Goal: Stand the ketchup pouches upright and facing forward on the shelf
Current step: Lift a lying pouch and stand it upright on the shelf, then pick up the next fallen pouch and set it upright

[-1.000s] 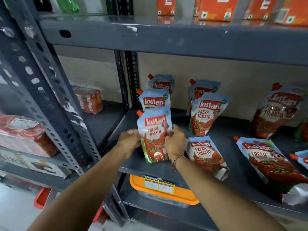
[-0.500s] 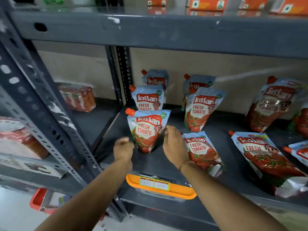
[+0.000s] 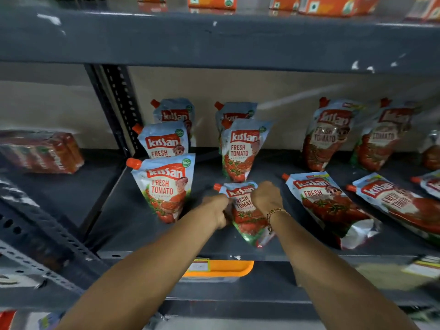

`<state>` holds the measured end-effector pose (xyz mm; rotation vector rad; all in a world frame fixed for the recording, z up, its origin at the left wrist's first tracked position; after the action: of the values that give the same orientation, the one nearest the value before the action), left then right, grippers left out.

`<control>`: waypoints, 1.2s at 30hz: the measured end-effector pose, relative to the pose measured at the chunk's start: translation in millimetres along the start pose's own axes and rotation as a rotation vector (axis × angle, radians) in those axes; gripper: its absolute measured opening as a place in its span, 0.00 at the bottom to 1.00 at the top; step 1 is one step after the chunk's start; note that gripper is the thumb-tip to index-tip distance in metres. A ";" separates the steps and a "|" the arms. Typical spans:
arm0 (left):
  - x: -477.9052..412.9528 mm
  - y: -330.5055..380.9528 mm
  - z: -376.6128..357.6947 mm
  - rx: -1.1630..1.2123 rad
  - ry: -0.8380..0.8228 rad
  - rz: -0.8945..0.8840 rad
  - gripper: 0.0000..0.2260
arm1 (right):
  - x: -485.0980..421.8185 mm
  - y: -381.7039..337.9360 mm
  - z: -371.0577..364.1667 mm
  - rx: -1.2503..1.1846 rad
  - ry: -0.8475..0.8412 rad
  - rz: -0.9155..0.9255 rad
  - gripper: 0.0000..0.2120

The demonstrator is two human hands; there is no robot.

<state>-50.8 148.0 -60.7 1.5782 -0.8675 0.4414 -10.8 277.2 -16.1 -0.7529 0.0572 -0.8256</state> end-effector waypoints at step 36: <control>-16.4 -54.6 -183.8 -0.043 -0.031 -0.016 0.06 | -107.4 144.9 132.1 -0.015 -0.057 -0.106 0.18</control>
<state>13.8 329.0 -71.1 1.5548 -0.8821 0.3858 51.3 491.3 -33.8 -0.7982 -0.0275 -0.9049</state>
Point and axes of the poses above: each hand's wrist, its own x-axis away from the middle knuckle, its own z-axis out of the back of the hand, y = z × x, the point moved 6 cm from there along -x, towards the middle knuckle, and after that the axes turned 1 degree about -x, right-handed, at the moved point
